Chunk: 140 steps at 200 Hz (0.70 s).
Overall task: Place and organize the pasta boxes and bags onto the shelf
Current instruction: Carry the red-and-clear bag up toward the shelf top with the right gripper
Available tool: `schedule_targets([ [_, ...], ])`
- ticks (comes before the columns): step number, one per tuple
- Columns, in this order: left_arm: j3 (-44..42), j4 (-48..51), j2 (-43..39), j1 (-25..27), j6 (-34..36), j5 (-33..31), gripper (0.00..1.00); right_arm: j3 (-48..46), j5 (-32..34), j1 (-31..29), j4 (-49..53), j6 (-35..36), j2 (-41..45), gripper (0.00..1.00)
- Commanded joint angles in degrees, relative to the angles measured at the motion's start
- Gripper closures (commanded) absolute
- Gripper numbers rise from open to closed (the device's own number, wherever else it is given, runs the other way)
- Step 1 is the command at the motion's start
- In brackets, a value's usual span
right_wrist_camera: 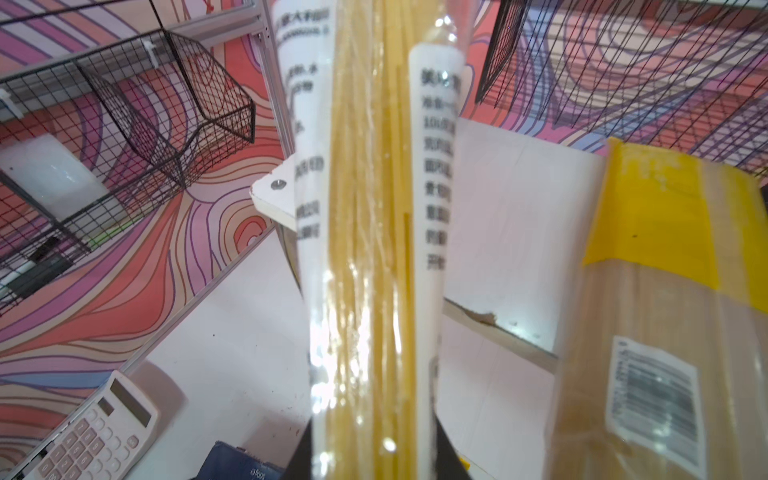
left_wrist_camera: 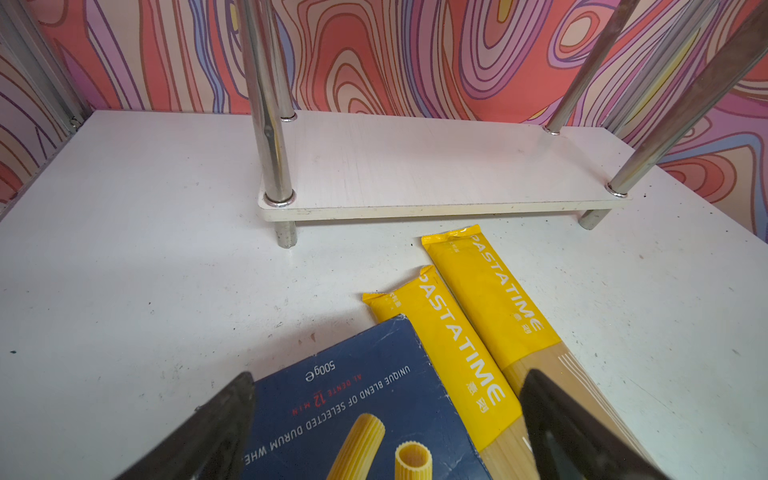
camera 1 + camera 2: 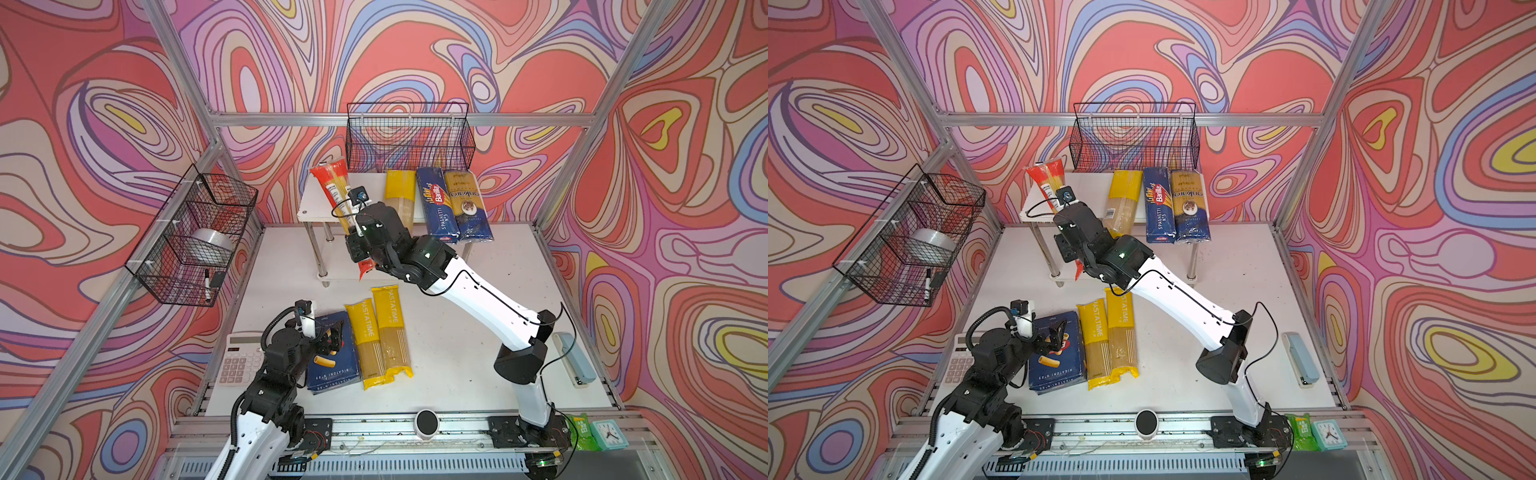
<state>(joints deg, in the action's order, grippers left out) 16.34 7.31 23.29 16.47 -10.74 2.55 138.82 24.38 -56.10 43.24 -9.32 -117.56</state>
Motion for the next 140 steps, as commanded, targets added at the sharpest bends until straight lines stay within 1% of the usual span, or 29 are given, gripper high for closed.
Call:
schedule_targets([
  [1,-0.6,0.3,-0.1,0.1,0.2,0.5,0.0,3.8,0.7,1.1,-10.6,1.8,0.3,1.0],
  [24,-0.6,0.4,0.0,0.1,0.2,0.6,0.0,6.7,0.2,2.7,-10.4,1.8,-1.5,1.0],
  [59,-0.6,0.3,0.0,0.1,0.1,0.7,0.0,7.4,-1.8,4.2,-12.4,1.7,-2.8,1.0],
  [114,-0.4,0.2,0.4,0.1,0.2,0.5,0.0,7.7,-0.8,5.2,-15.2,2.9,-4.3,1.0],
  [140,-0.5,0.1,0.6,0.1,0.2,0.7,0.0,8.3,-1.2,6.5,-15.3,1.8,-5.4,1.0],
])
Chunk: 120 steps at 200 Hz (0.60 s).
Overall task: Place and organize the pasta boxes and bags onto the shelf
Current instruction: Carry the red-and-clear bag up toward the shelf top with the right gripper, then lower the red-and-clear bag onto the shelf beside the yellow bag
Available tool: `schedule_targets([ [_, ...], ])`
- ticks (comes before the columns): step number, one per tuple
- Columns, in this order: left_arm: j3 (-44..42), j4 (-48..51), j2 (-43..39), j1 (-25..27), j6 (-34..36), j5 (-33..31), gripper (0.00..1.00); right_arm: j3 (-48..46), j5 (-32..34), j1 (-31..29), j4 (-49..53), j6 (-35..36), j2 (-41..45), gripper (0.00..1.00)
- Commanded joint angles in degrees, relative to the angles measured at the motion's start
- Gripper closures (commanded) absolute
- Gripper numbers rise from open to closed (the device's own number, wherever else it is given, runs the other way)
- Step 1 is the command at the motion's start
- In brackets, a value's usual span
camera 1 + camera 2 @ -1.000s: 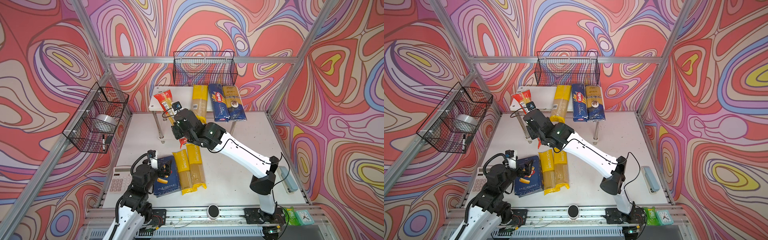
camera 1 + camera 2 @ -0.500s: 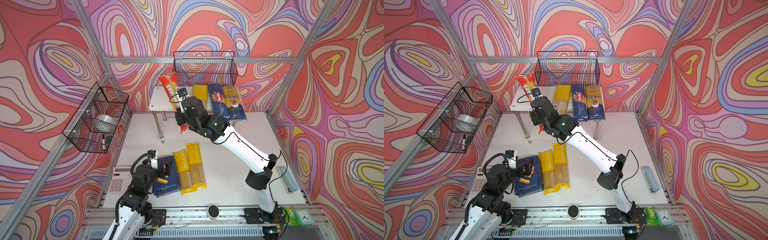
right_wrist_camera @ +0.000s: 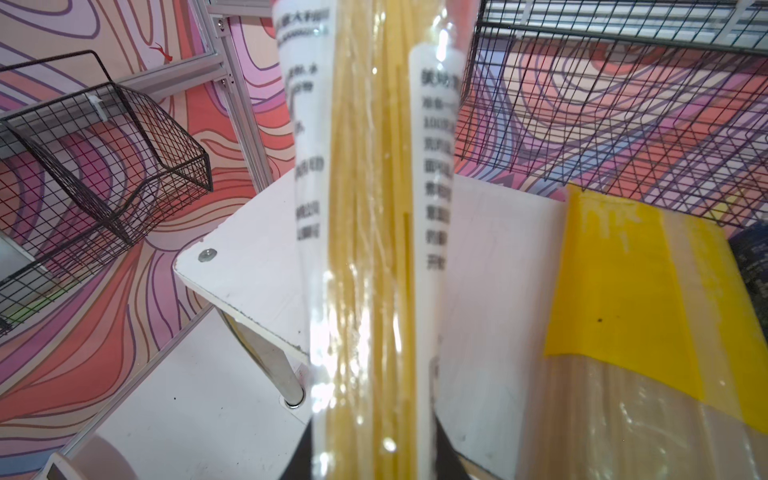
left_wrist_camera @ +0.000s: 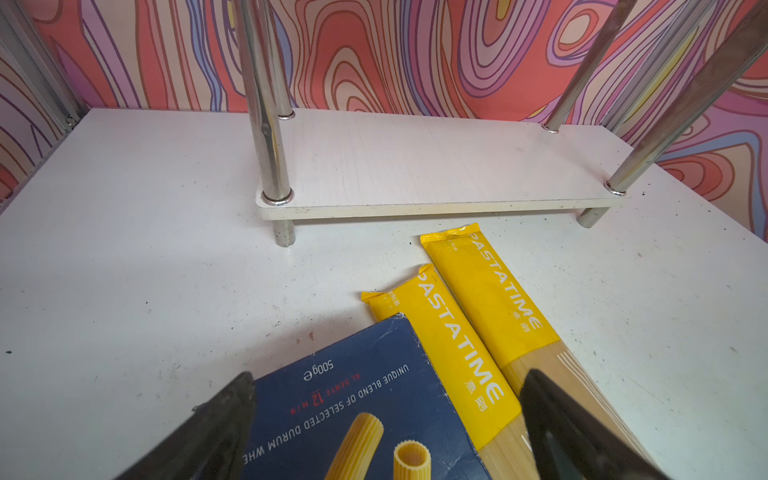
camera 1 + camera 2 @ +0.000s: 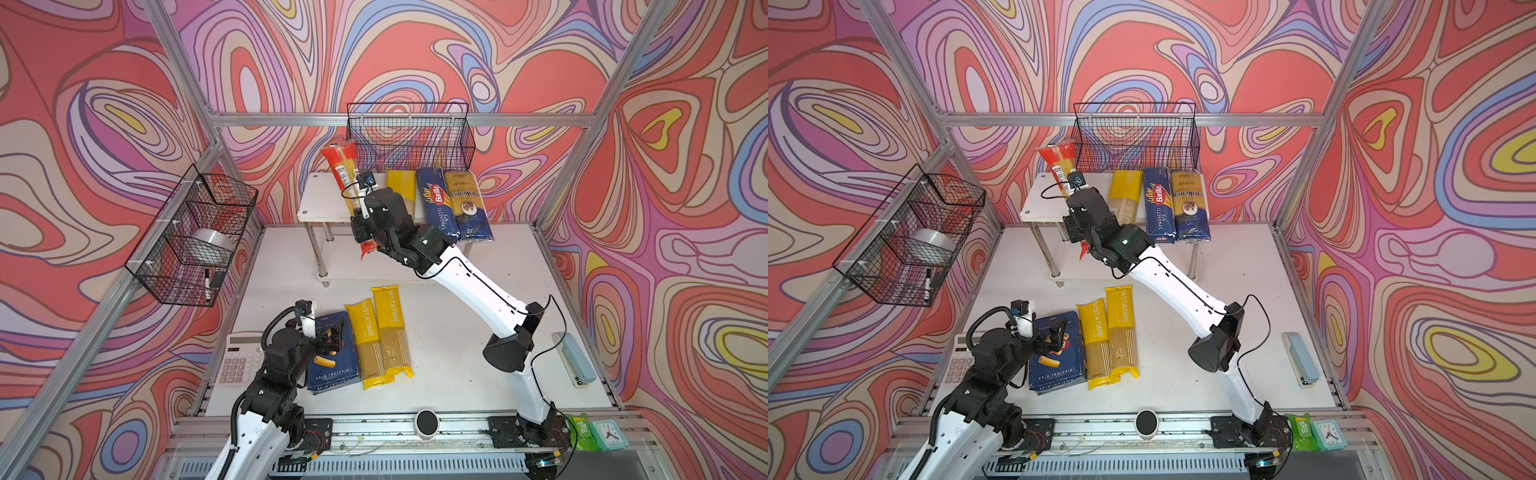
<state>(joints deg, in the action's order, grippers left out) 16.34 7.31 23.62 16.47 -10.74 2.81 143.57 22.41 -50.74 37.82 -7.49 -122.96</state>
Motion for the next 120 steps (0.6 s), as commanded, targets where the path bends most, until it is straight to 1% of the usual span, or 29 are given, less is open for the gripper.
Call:
schedule_targets([
  [1,-0.5,0.1,0.3,0.1,0.2,0.4,0.0,3.6,0.7,1.1,-9.9,0.0,0.0,1.0],
  [10,-0.5,0.1,0.3,0.1,0.2,0.4,0.0,3.6,0.3,1.5,-10.0,-0.6,-0.3,1.0],
  [24,-0.5,0.1,0.3,0.1,0.2,0.5,0.0,3.7,-0.5,2.1,-10.0,-1.2,-0.9,0.97],
  [30,-0.4,0.1,0.3,0.1,0.3,0.5,0.0,3.8,-0.6,2.3,-10.0,-1.4,-1.2,0.94],
  [42,-0.5,0.0,0.4,0.1,0.3,0.6,0.0,4.0,-0.7,2.5,-10.0,-1.6,-1.5,0.83],
  [66,-0.5,0.1,0.4,0.1,0.3,0.5,0.0,3.9,-1.2,2.9,-10.1,-2.3,-2.0,0.77],
  [90,-0.4,0.0,0.6,0.1,0.1,0.3,0.0,3.8,-1.7,3.3,-9.7,-3.2,-2.3,0.61],
  [120,-0.3,-0.1,0.9,0.1,0.3,0.6,0.0,3.6,-1.8,3.5,-9.9,-3.8,-2.5,0.53],
])
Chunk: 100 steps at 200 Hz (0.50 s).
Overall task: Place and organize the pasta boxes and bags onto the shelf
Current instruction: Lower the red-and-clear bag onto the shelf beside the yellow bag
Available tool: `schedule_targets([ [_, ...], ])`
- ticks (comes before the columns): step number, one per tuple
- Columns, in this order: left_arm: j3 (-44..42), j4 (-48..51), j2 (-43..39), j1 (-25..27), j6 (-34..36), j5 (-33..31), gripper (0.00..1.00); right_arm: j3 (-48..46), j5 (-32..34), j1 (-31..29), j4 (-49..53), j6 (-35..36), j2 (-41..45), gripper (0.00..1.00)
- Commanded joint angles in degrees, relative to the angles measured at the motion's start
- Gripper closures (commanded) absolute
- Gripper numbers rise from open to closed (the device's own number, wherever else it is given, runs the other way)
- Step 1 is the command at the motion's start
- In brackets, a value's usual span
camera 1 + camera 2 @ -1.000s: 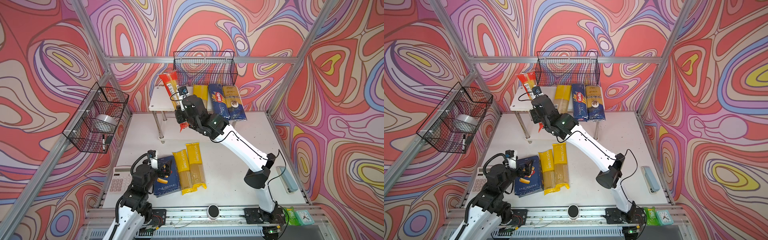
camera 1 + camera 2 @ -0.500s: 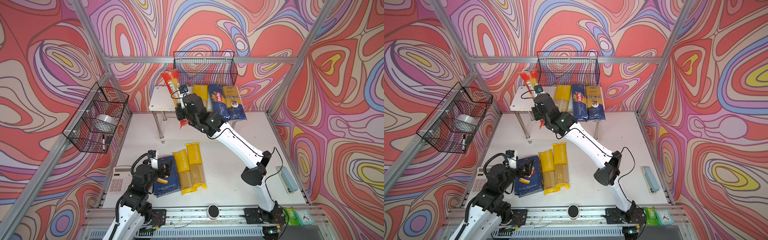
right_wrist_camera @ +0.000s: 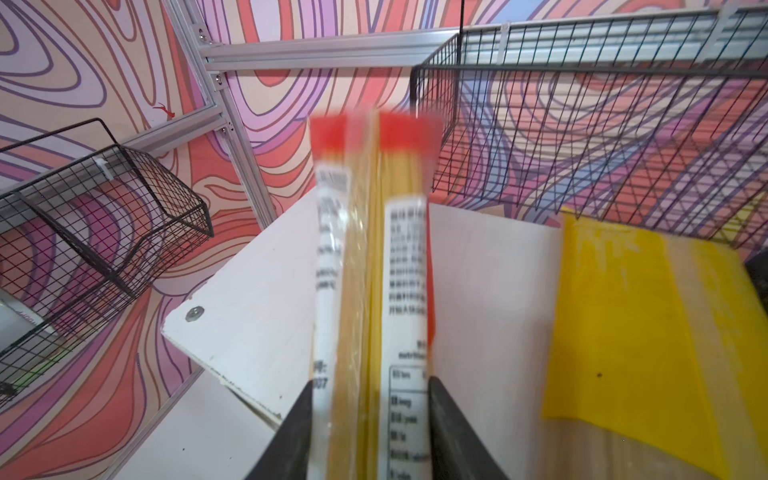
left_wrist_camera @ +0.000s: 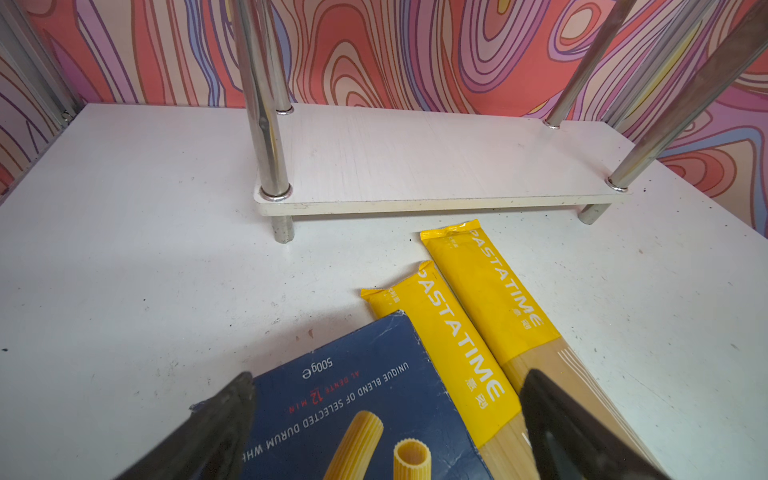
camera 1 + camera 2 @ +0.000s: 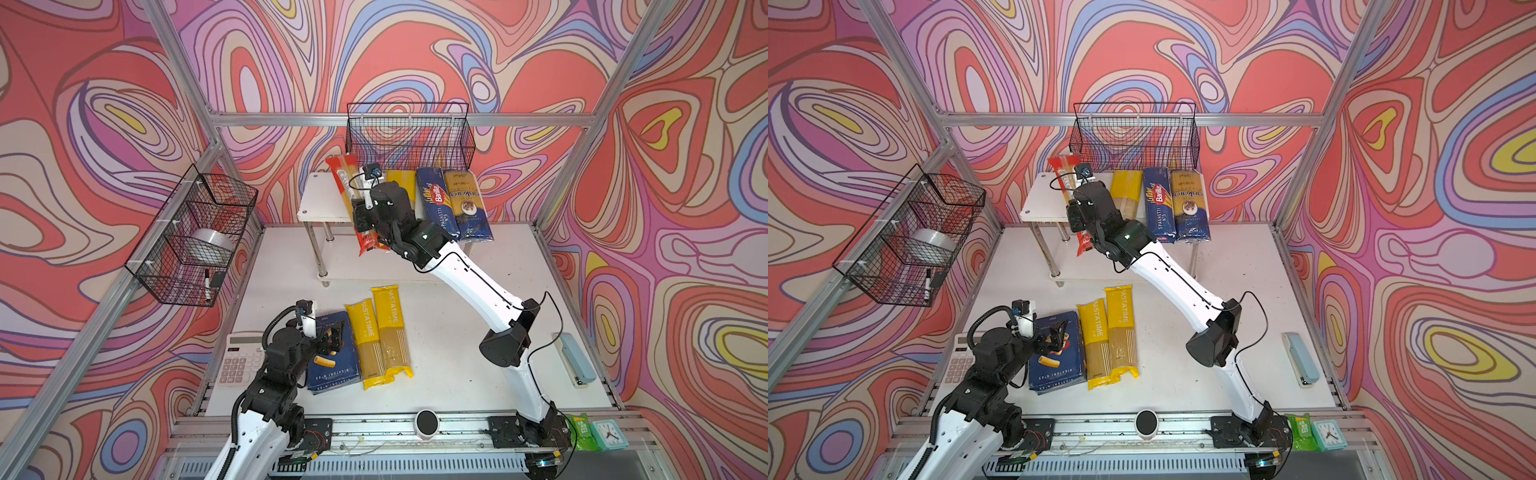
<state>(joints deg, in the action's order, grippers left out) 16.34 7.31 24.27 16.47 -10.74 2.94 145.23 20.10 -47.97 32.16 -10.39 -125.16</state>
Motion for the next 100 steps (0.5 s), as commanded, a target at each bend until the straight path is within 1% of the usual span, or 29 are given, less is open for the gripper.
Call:
schedule_targets([
  [1,-0.3,-0.1,0.2,0.1,0.2,0.5,0.0,1.9,0.5,0.8,-4.3,-1.0,-0.3,0.53],
  [59,-0.4,0.0,-0.3,0.1,0.3,0.5,0.0,2.5,-1.3,1.0,-3.1,-1.7,-0.5,0.49],
  [83,-0.4,0.0,-0.3,0.1,0.3,0.4,0.0,2.0,-5.1,1.0,-0.7,-1.3,2.1,0.49],
  [100,-0.3,0.0,-0.2,0.1,0.3,0.5,0.0,-1.3,-8.9,0.6,0.2,-0.5,6.0,0.52],
])
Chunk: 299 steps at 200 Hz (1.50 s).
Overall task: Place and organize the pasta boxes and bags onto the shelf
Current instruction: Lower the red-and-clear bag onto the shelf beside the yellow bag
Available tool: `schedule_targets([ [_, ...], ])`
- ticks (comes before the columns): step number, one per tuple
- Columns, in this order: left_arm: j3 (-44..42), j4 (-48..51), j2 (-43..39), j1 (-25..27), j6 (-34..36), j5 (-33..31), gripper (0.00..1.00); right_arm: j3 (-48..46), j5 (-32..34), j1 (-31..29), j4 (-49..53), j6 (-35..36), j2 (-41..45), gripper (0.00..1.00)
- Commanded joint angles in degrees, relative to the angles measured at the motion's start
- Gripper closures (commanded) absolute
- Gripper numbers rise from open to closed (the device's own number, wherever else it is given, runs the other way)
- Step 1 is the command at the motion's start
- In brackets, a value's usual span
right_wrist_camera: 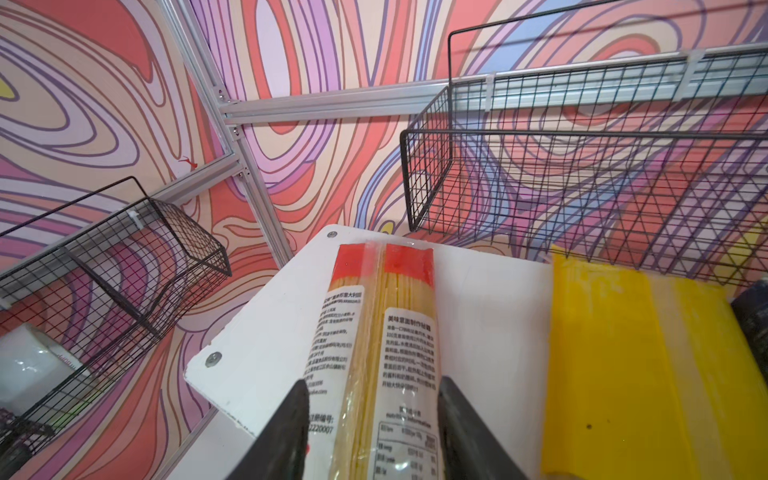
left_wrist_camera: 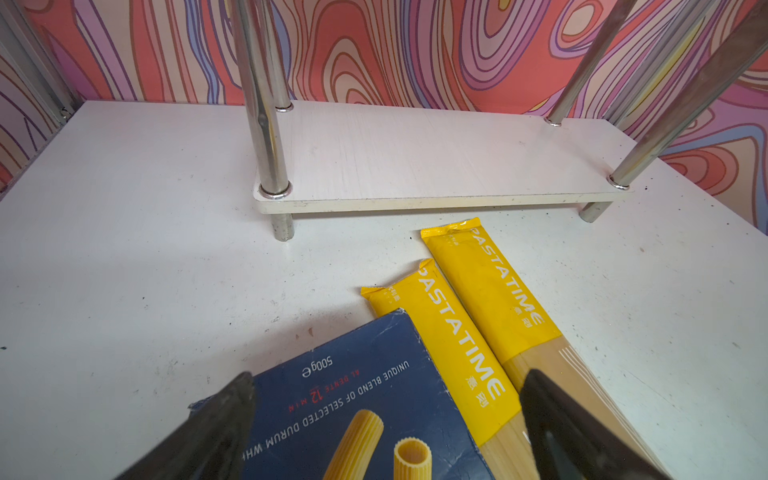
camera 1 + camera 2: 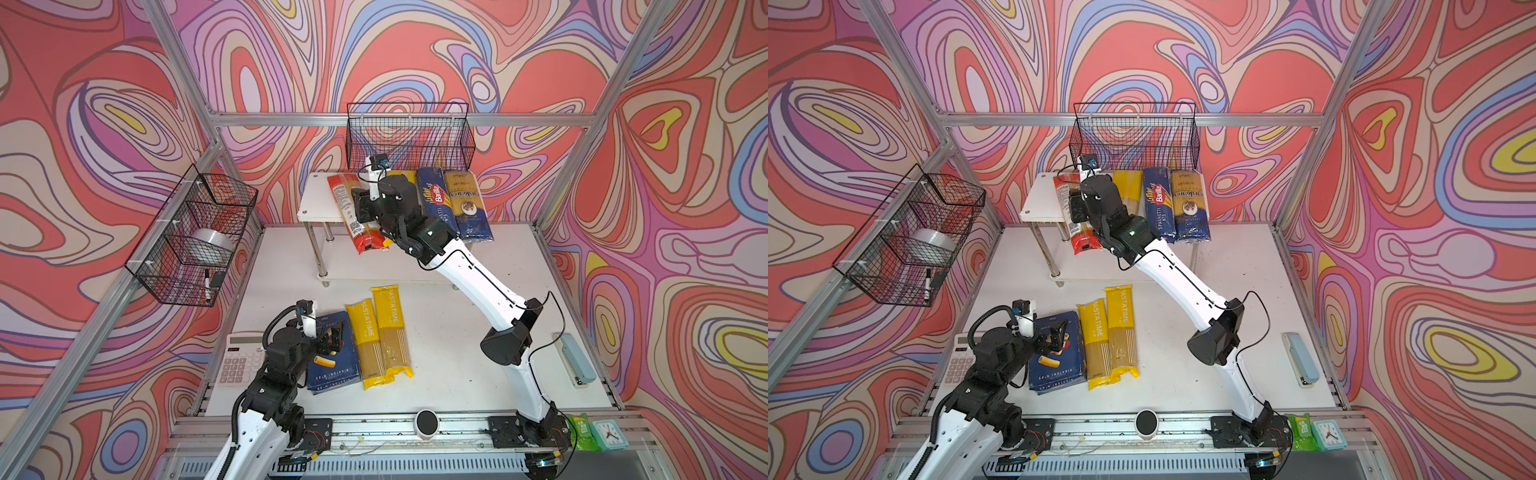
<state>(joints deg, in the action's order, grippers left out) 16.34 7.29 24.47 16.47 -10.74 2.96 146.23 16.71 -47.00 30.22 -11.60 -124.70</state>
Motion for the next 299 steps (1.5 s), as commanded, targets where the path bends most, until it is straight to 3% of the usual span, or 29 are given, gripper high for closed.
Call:
schedule_targets([
  [1,-0.3,0.0,-0.4,0.1,0.3,0.4,0.0,-2.7,-5.7,-0.4,2.2,0.7,6.0,0.52],
  [13,-0.4,0.0,-0.4,0.1,0.3,0.4,0.0,-6.1,-5.7,-2.3,2.7,3.0,9.8,0.54],
  [41,-0.4,0.0,-0.5,0.1,0.3,0.3,0.0,-12.3,4.9,-10.3,6.1,9.8,16.7,0.59],
  [54,-0.4,0.1,-0.5,0.1,0.3,0.4,0.0,-15.9,6.1,-11.6,7.7,8.9,19.8,0.62],
  [98,-0.4,0.0,-0.4,0.1,0.3,0.4,0.0,-30.6,8.6,-15.5,7.7,4.0,28.6,0.91],
  [130,-0.4,0.0,-0.3,0.1,0.3,0.3,0.0,-37.7,8.4,-16.5,5.9,1.2,30.9,1.0],
  [206,-0.8,0.5,-2.0,0.1,0.2,0.1,0.0,-40.2,12.8,-16.4,1.3,2.4,28.3,1.0],
  [299,-0.9,0.6,-2.3,0.1,0.1,0.1,0.0,-38.9,9.4,-13.3,-0.3,1.7,25.4,1.0],
])
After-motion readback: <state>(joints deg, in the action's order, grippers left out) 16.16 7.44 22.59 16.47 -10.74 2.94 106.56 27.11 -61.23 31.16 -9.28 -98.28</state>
